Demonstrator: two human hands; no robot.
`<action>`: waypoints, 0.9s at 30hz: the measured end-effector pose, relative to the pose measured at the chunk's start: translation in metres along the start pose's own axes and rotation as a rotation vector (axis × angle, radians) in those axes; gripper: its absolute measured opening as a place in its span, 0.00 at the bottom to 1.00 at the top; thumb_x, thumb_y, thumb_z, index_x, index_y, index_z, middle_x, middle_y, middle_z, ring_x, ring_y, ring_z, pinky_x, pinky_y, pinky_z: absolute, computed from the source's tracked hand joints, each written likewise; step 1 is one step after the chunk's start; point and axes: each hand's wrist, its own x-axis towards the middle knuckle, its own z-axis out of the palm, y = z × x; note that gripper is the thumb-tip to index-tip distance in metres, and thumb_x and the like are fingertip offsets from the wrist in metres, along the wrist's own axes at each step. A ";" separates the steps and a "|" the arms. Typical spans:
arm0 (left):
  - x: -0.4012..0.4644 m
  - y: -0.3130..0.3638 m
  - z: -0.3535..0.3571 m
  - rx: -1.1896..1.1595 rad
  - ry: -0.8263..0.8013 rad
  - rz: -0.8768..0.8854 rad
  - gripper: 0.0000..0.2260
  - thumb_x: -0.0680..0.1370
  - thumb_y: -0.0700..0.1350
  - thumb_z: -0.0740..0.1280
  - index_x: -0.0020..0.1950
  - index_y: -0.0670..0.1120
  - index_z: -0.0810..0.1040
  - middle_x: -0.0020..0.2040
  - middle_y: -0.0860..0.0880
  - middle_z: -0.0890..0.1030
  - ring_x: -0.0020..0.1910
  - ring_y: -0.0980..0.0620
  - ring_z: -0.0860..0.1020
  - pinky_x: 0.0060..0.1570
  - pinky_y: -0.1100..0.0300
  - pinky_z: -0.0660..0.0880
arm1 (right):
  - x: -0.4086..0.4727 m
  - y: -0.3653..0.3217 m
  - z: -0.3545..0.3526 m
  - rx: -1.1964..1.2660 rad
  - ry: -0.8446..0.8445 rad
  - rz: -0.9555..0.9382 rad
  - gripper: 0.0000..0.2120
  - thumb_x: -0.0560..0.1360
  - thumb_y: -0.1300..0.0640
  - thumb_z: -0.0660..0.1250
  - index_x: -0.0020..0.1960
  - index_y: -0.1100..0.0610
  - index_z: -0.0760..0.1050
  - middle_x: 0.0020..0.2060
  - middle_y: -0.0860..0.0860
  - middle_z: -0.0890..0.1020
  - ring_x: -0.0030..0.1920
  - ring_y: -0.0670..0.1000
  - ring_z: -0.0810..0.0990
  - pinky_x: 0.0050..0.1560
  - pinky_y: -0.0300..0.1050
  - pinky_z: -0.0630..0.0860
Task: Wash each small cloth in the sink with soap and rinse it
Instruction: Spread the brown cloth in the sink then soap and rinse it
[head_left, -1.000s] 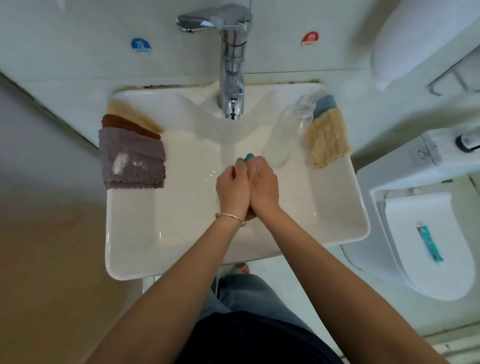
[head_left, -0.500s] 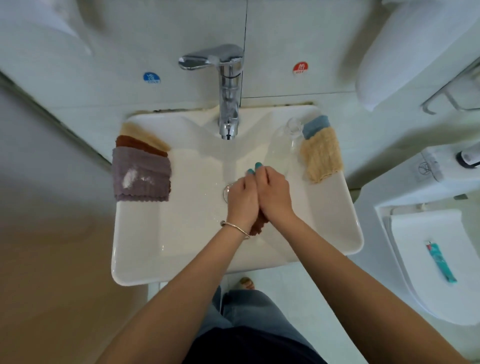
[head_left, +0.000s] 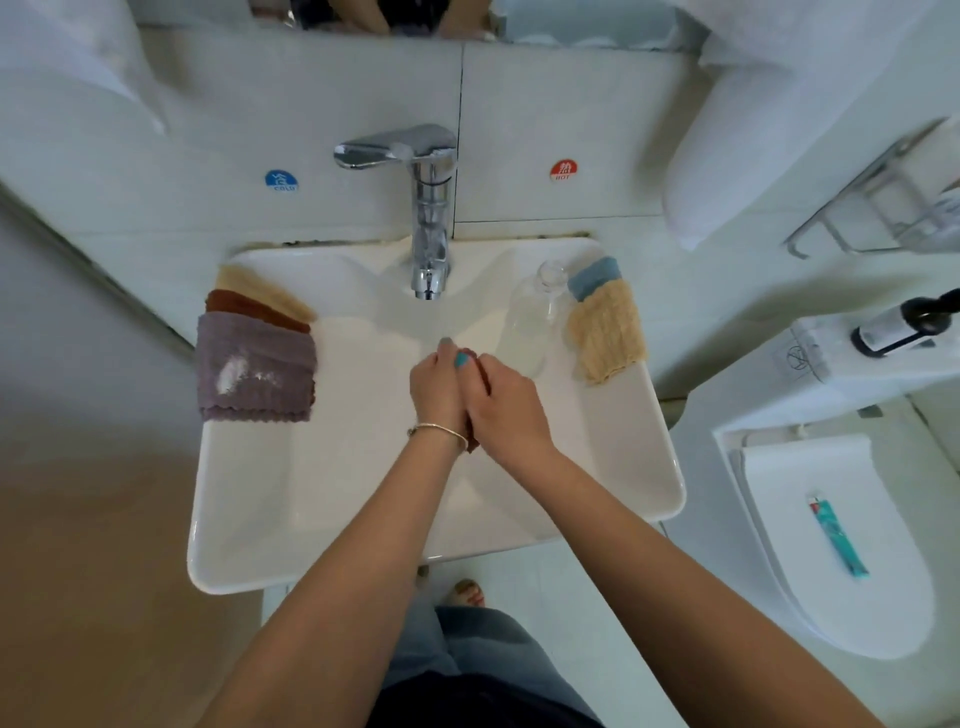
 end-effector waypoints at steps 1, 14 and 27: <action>-0.007 -0.001 0.001 -0.017 -0.045 -0.059 0.16 0.81 0.45 0.58 0.35 0.41 0.72 0.28 0.46 0.72 0.28 0.46 0.72 0.30 0.63 0.70 | 0.006 0.002 -0.005 -0.028 0.001 0.025 0.19 0.81 0.44 0.54 0.35 0.51 0.69 0.33 0.51 0.79 0.37 0.54 0.79 0.39 0.51 0.75; -0.034 0.002 0.006 -0.118 -0.288 0.174 0.16 0.81 0.50 0.60 0.36 0.43 0.71 0.32 0.47 0.75 0.34 0.50 0.73 0.38 0.49 0.74 | 0.013 -0.014 -0.019 0.086 0.336 0.197 0.18 0.82 0.48 0.56 0.34 0.52 0.66 0.29 0.47 0.73 0.31 0.48 0.71 0.37 0.51 0.67; -0.020 0.028 -0.026 -0.261 -0.381 0.262 0.16 0.83 0.43 0.58 0.34 0.48 0.68 0.28 0.54 0.72 0.28 0.60 0.70 0.39 0.57 0.67 | -0.029 -0.054 0.001 -0.053 0.403 0.020 0.16 0.83 0.50 0.55 0.36 0.46 0.62 0.27 0.46 0.72 0.30 0.50 0.73 0.34 0.54 0.68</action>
